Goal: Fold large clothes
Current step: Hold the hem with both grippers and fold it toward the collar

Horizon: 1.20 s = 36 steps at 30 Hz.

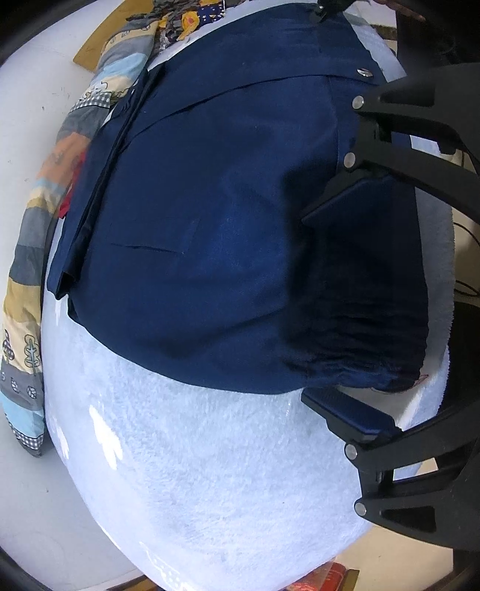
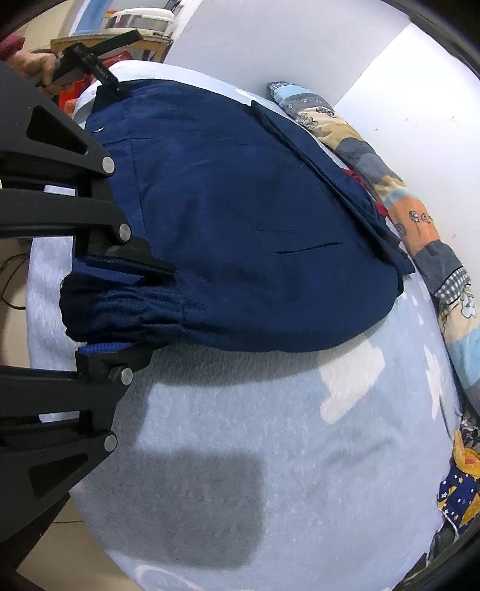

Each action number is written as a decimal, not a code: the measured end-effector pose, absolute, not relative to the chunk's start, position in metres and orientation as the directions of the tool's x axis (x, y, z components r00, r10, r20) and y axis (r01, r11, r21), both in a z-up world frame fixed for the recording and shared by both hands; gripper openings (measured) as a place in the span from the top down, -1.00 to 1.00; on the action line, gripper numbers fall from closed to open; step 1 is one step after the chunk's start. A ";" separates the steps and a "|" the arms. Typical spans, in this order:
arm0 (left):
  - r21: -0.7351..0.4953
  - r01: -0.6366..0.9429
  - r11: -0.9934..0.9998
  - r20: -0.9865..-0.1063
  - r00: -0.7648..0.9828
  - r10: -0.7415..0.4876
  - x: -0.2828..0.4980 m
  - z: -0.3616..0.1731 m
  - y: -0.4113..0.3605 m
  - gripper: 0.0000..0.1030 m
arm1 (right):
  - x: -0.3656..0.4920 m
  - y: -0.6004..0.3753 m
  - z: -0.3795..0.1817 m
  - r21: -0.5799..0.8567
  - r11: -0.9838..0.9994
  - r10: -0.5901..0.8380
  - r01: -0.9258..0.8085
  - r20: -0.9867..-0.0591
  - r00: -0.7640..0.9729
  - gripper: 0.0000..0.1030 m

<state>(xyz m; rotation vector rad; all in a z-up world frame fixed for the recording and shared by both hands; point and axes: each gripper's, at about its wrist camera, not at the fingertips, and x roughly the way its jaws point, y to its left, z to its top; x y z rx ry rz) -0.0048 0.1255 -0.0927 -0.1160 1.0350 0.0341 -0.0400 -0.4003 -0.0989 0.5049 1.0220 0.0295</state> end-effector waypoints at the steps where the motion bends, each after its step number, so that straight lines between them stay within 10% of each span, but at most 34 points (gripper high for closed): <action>1: -0.073 -0.073 0.995 -0.856 0.517 -0.025 -0.005 -0.091 0.123 -0.57 | -0.040 -0.398 -0.097 0.399 0.895 0.242 0.201 -0.811 0.532 0.60; 5: -0.015 -0.009 1.000 -0.822 0.570 -0.008 -0.010 -0.080 0.109 0.39 | -0.041 -0.383 -0.085 0.346 0.925 0.208 0.157 -0.807 0.553 0.73; 7: 0.022 0.014 1.000 -0.809 0.588 0.009 -0.012 -0.077 0.103 0.53 | -0.043 -0.381 -0.080 0.358 0.921 0.213 0.152 -0.790 0.575 0.74; 19: -0.119 -0.024 0.993 -0.818 0.568 -0.084 -0.009 -0.077 0.125 0.55 | -0.051 -0.395 -0.063 0.489 0.859 0.285 0.151 -0.702 0.653 0.74; 27: -0.162 -0.063 0.985 -0.827 0.554 -0.101 -0.006 -0.084 0.129 0.17 | -0.042 -0.398 -0.085 0.461 0.863 0.269 0.209 -0.768 0.581 0.61; 36: -0.091 -0.012 0.996 -0.798 0.599 -0.065 -0.011 -0.074 0.118 0.63 | -0.043 -0.395 -0.083 0.486 0.852 0.287 0.192 -0.742 0.605 0.75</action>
